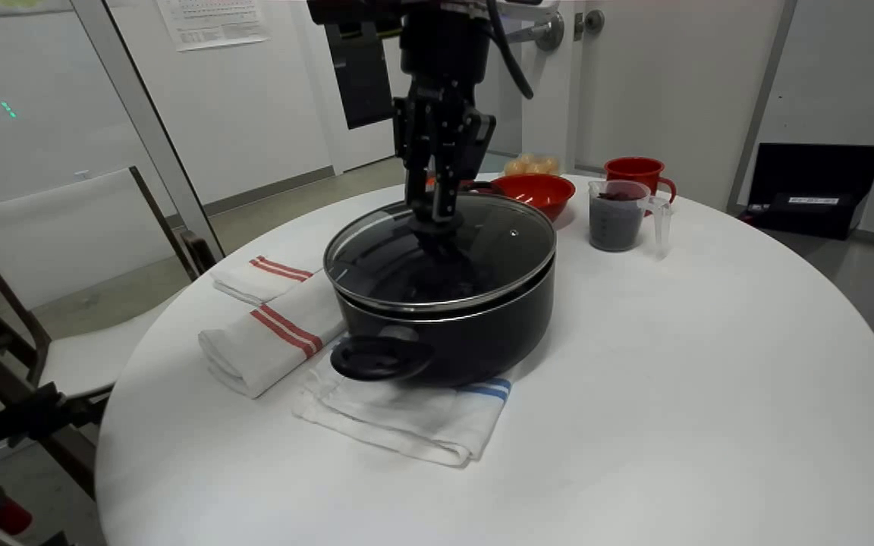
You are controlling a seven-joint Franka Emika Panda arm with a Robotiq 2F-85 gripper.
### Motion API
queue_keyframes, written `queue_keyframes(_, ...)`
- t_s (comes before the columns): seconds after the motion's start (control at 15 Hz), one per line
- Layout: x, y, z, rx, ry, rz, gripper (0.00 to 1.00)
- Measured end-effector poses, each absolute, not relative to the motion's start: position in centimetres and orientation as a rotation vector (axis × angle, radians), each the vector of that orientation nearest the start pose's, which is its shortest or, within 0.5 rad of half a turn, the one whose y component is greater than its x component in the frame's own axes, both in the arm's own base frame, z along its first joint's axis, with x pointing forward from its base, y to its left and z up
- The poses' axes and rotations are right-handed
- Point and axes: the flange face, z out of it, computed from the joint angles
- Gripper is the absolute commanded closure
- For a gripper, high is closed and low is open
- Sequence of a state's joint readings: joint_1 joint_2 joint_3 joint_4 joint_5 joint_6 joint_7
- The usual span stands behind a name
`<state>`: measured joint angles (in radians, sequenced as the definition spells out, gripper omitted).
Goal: Remove the lid from the pot
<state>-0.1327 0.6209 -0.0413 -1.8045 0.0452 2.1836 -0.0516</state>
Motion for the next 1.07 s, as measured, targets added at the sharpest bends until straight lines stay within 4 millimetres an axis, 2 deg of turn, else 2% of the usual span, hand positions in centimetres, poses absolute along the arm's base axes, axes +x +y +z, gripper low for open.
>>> queue_keyframes(0.27,61.2,-9.6,20.7,-3.076,0.192,0.331,0.75)
queue_keyframes(0.53,60.7,-7.2,22.9,-3.074,0.113,0.3,0.75)
queue_keyframes(0.73,60.8,-4.2,23.8,-3.071,0.029,0.292,0.75)
queue_keyframes(1.07,61.0,3.4,23.8,-3.062,-0.177,0.352,0.75)
